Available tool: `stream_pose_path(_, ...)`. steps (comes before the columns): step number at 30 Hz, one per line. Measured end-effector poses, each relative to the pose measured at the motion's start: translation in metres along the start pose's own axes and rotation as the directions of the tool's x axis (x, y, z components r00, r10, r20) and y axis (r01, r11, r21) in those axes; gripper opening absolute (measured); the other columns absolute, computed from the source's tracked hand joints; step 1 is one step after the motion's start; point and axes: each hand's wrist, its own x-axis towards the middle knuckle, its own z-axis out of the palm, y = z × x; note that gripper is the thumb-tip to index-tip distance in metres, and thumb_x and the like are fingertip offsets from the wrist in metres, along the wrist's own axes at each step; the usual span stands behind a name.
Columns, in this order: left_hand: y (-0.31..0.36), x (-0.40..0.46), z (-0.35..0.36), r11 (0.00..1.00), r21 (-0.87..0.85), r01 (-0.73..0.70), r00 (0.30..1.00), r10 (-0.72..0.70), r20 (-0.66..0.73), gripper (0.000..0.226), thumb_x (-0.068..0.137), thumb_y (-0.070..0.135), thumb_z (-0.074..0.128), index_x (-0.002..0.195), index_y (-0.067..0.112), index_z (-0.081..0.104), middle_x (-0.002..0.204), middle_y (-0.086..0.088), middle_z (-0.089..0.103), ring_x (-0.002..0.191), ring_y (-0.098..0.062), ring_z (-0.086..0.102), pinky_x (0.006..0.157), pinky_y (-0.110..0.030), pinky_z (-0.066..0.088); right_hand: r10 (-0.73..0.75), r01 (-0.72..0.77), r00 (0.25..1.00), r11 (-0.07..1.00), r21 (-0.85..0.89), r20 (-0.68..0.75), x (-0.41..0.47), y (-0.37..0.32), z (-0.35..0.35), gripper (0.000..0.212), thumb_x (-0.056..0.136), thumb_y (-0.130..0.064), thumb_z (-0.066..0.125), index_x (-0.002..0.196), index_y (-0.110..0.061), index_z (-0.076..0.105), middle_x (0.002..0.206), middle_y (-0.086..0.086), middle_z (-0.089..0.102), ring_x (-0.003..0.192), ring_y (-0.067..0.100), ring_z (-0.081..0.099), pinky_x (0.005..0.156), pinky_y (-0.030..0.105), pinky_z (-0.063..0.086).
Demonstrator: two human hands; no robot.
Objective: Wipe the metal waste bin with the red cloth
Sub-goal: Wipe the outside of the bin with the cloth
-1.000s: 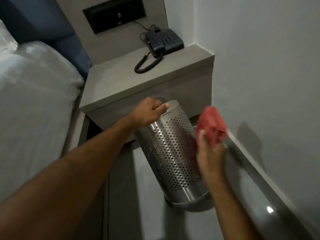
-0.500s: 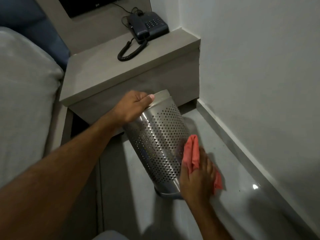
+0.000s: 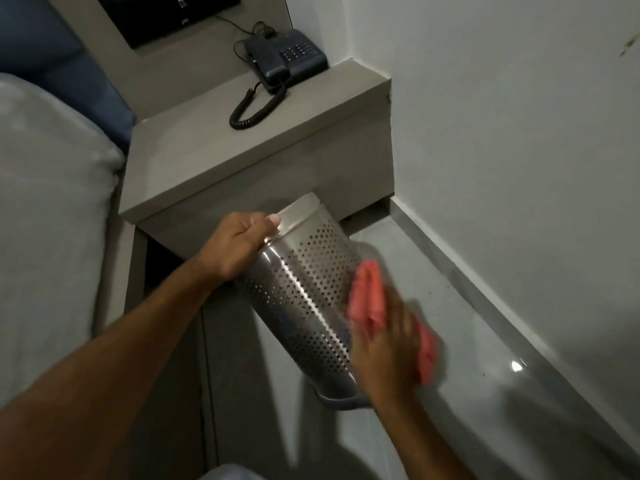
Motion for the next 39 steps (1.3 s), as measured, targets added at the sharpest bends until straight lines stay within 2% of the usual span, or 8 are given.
stream_pose_path(5,0.006,-0.007,-0.008,0.998,-0.008,0.058,0.989,-0.056,0.134,0.048,0.096,0.027,0.041,0.056,0.036,0.065,0.051,0.017,0.059,0.048,0.006,0.052,0.049,-0.01,0.039,0.272,-0.271,0.959,0.962,-0.028,0.083,-0.016,0.016,0.012,0.089,0.086,-0.078,0.011,0.159,-0.027,0.011,0.16,0.005,0.036,0.145,0.029,0.033,0.12,0.051,0.022)
stream_pose_path(9,0.017,0.006,-0.04,0.902,0.359,0.24,0.909,-0.338,0.242,0.027,0.088,0.044,0.047,0.081,0.027,0.066,0.089,-0.004,0.062,0.081,-0.022,0.06,0.063,-0.034,0.046,0.152,-0.148,0.985,0.988,-0.045,0.082,-0.007,0.012,0.01,0.082,0.092,-0.066,0.041,0.157,-0.028,0.008,0.162,0.007,0.033,0.146,0.035,0.029,0.118,0.052,0.015)
stream_pose_path(13,0.031,0.018,-0.018,0.906,0.258,0.334,0.904,-0.386,0.183,0.04,0.092,0.052,0.05,0.079,0.017,0.067,0.075,-0.001,0.065,0.069,-0.018,0.063,0.058,-0.029,0.047,0.094,-0.088,0.99,0.994,-0.061,0.106,-0.003,0.006,0.013,0.089,0.086,-0.064,0.052,0.157,-0.022,0.018,0.16,0.013,0.034,0.145,0.041,0.031,0.116,0.056,0.015)
stream_pose_path(17,0.03,0.016,0.01,0.932,0.279,0.231,0.97,-0.199,-0.139,0.051,0.095,0.039,0.056,0.052,0.014,0.049,0.044,0.003,0.042,0.037,-0.006,0.038,0.042,-0.019,0.034,0.074,-0.074,0.988,0.997,-0.005,0.139,-0.004,0.016,0.007,0.087,0.087,-0.066,0.048,0.15,-0.032,-0.002,0.164,0.01,0.025,0.149,0.036,0.023,0.118,0.052,0.009)
stream_pose_path(23,0.017,-0.025,0.021,0.993,-0.118,0.03,1.0,-0.031,-0.003,0.043,0.087,0.035,0.057,0.05,0.014,0.049,0.046,0.011,0.044,0.042,-0.005,0.036,0.045,-0.019,0.031,0.158,-0.15,0.983,0.984,0.091,-0.09,-0.006,-0.017,-0.008,0.079,0.093,-0.067,0.026,0.154,-0.017,0.034,0.153,0.019,0.044,0.137,0.045,0.04,0.11,0.066,0.031)
stream_pose_path(27,0.029,-0.015,0.026,0.998,-0.058,0.02,0.999,-0.017,0.048,0.048,0.094,0.027,0.048,0.064,-0.01,0.056,0.051,-0.01,0.055,0.049,-0.015,0.048,0.052,-0.025,0.04,-0.007,0.016,0.993,0.997,0.071,-0.121,0.022,-0.051,-0.015,0.087,0.088,-0.049,0.061,0.158,-0.023,0.018,0.161,0.016,0.03,0.145,0.044,0.025,0.113,0.068,0.023)
stream_pose_path(34,0.035,0.007,0.02,0.996,-0.053,0.065,0.995,-0.061,0.073,0.054,0.103,0.014,0.039,0.053,0.002,0.056,0.049,-0.009,0.047,0.042,-0.013,0.037,0.043,-0.019,0.032,-0.229,0.216,0.964,0.971,-0.105,-0.134,0.047,-0.06,0.002,0.094,0.083,-0.066,0.044,0.16,-0.028,0.006,0.167,0.012,0.014,0.15,0.045,0.01,0.115,0.068,0.011)
stream_pose_path(39,0.023,0.014,0.024,0.997,0.008,0.073,0.997,-0.073,-0.018,0.061,0.1,0.03,0.045,0.04,0.018,0.047,0.034,0.01,0.047,0.033,0.0,0.039,0.04,-0.015,0.034,0.243,-0.247,0.966,0.968,-0.039,-0.086,-0.033,0.035,0.022,0.079,0.095,-0.062,0.015,0.155,-0.014,0.03,0.157,0.018,0.038,0.139,0.043,0.036,0.114,0.059,0.024)
